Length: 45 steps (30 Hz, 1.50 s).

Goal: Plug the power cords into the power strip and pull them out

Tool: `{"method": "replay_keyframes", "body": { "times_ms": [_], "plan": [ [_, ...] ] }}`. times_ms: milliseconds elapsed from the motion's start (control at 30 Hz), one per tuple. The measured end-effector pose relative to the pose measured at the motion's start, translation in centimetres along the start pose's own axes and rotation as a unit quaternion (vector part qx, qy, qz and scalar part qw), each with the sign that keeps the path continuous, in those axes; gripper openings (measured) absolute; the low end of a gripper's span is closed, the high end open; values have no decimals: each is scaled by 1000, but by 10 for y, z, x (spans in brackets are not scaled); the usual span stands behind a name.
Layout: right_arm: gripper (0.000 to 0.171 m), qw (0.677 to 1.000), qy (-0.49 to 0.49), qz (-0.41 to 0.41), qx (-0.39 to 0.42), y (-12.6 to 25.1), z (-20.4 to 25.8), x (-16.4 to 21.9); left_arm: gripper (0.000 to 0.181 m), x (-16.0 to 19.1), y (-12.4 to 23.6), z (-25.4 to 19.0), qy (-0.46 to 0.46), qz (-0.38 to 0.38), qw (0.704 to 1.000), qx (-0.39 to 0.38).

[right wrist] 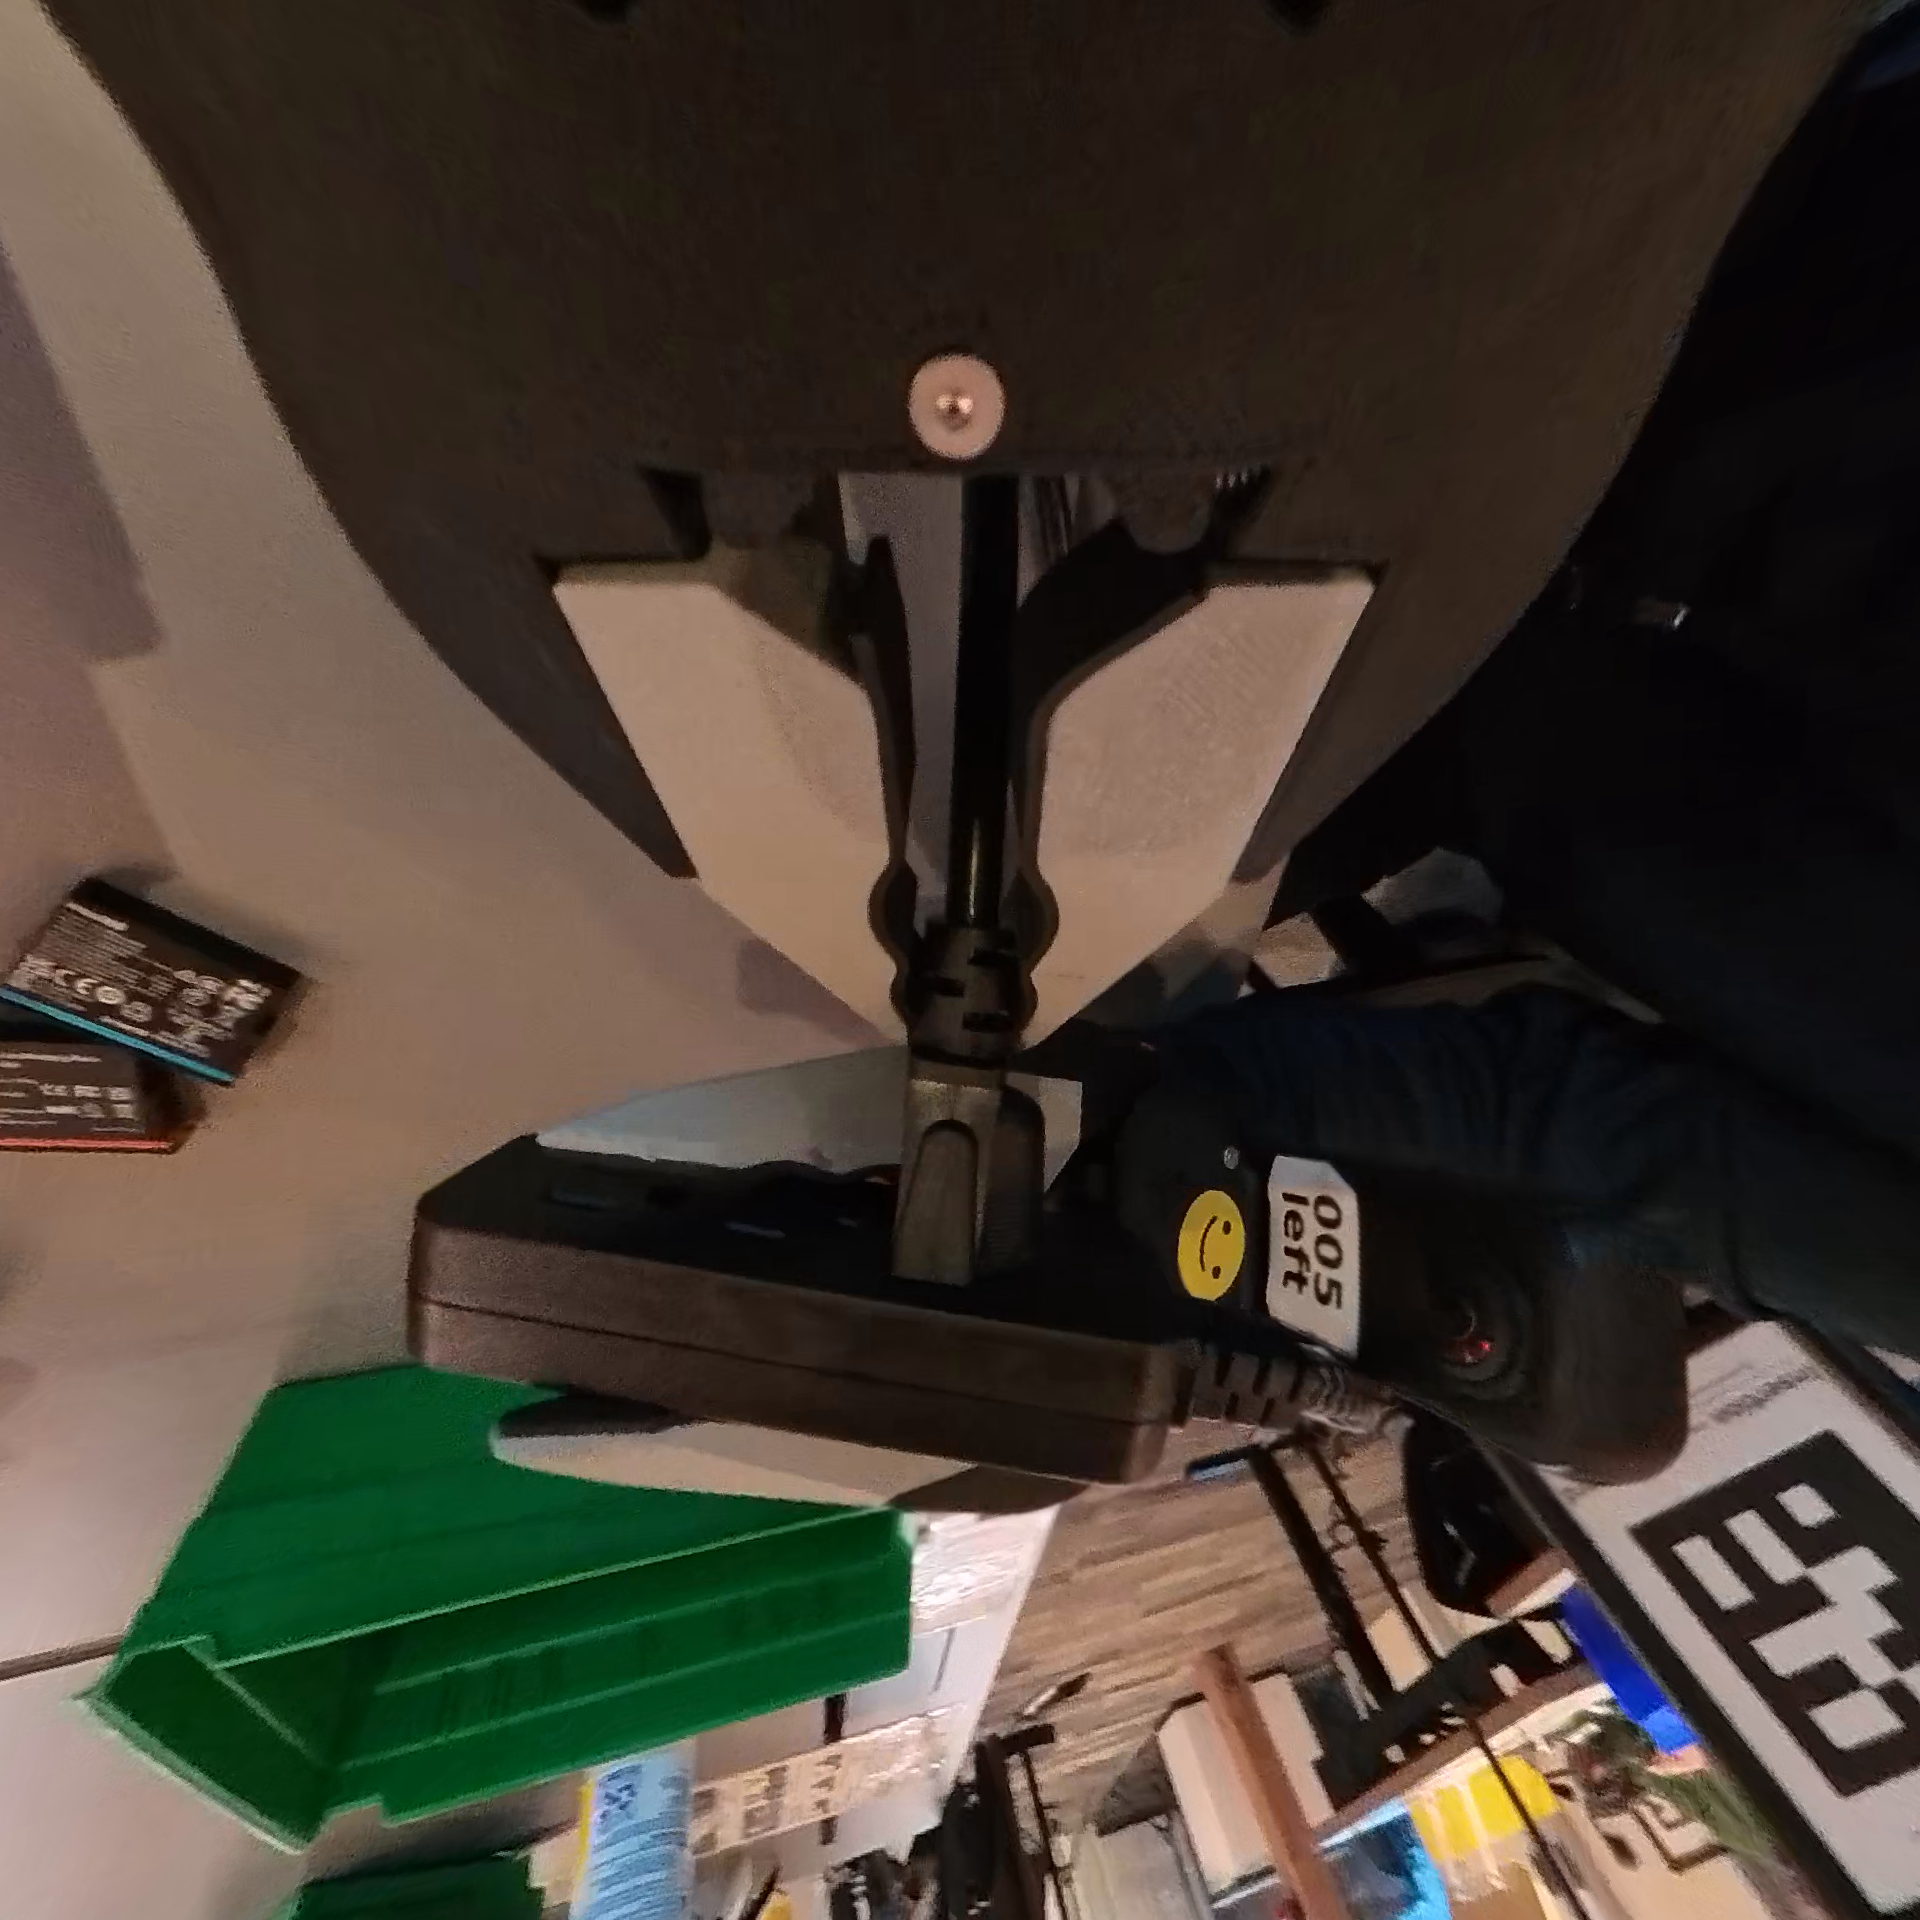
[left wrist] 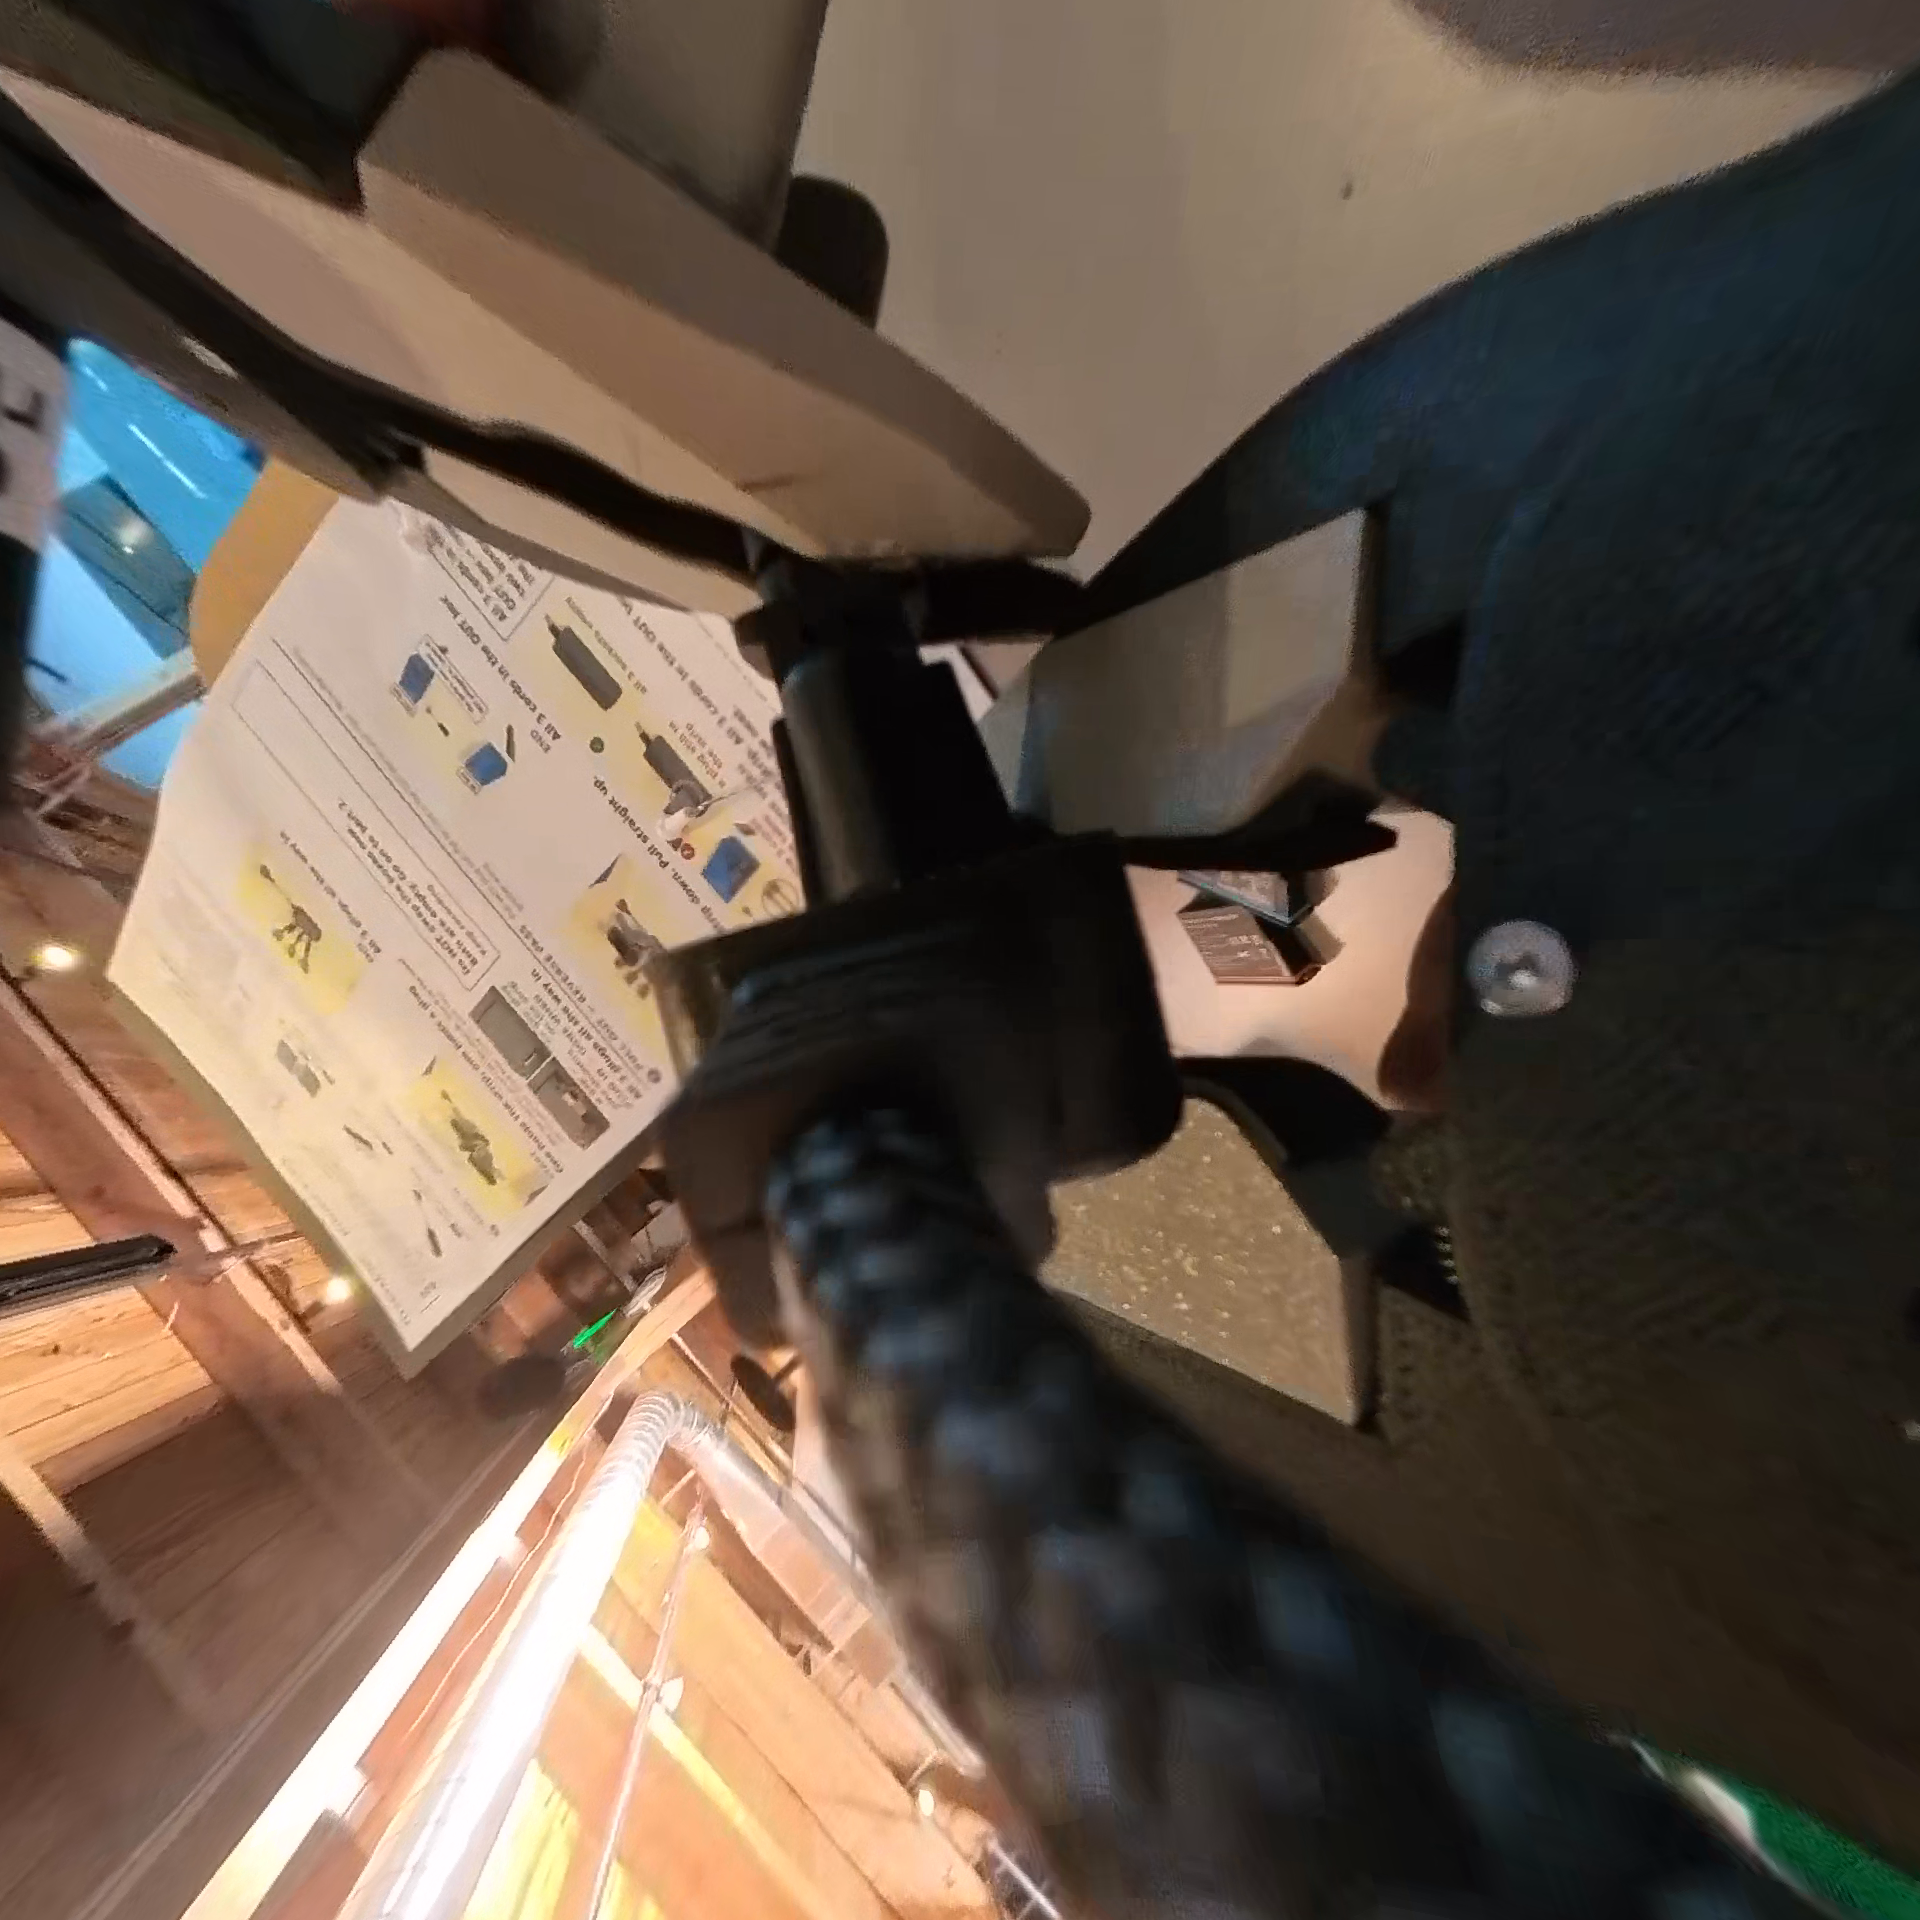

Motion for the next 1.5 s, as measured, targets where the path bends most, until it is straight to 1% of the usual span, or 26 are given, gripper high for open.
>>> {"method": "replay_keyframes", "body": {
  "times_ms": [33,133,200,233,333,467,633,700,800,867,967,1067,1167,1300,1367,1400,1500],
  "plan": [
    [12,1000,0,-1,-13,1,2,0,34,-3,1,0,1,-4,1000,-1],
    [12,1000,5,-6,-27,-1,5,-1,32,-6,4,3,10,-13,1000,-3],
    [12,999,-3,-14,-34,-3,3,-1,34,-2,3,3,8,-6,1000,-3],
    [12,999,-7,-18,-27,-3,1,0,32,3,0,2,12,8,1000,2],
    [12,1000,-1,-15,24,-3,-8,0,34,16,-9,0,34,47,998,16],
    [12,997,32,2,66,-4,-3,-4,35,12,-7,5,38,41,998,3],
    [11,999,-27,-22,4,-1,-11,1,32,12,-6,3,13,48,999,-2],
    [11,999,-18,-27,12,-2,-9,-2,32,11,-6,6,22,51,998,-8],
    [11,997,-41,-56,41,-9,-15,-4,32,26,-11,12,34,91,995,-20],
    [11,994,-60,-83,46,-15,-17,-7,32,29,-9,18,39,92,995,-29],
    [11,991,-67,-113,33,-18,-16,-11,32,26,-8,23,39,86,995,-40],
    [10,993,-60,-103,19,-12,-15,-11,32,21,-9,17,48,82,995,-25],
    [10,995,-46,-83,19,-3,-12,-11,32,14,-8,13,35,69,997,-23],
    [11,996,-41,-76,23,-4,-12,-12,32,15,-8,16,36,66,997,-25],
    [10,992,-55,-108,18,-11,-12,-13,30,18,-8,23,46,72,996,-34],
    [10,988,-69,-136,10,-16,-12,-14,35,19,-8,27,45,72,996,-38],
    [9,978,-99,-183,-35,-26,-9,-19,33,20,-5,35,75,73,993,-44]
  ]
}}
Point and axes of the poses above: each gripper's, where its closed fingertips meet, y back along the fingers, x out of its underside, z = x × y across the jaws, the point moved 3 cm from there along y, back along the fingers, and after that the axes turned 8 degrees about -x, right-handed, at the moved point
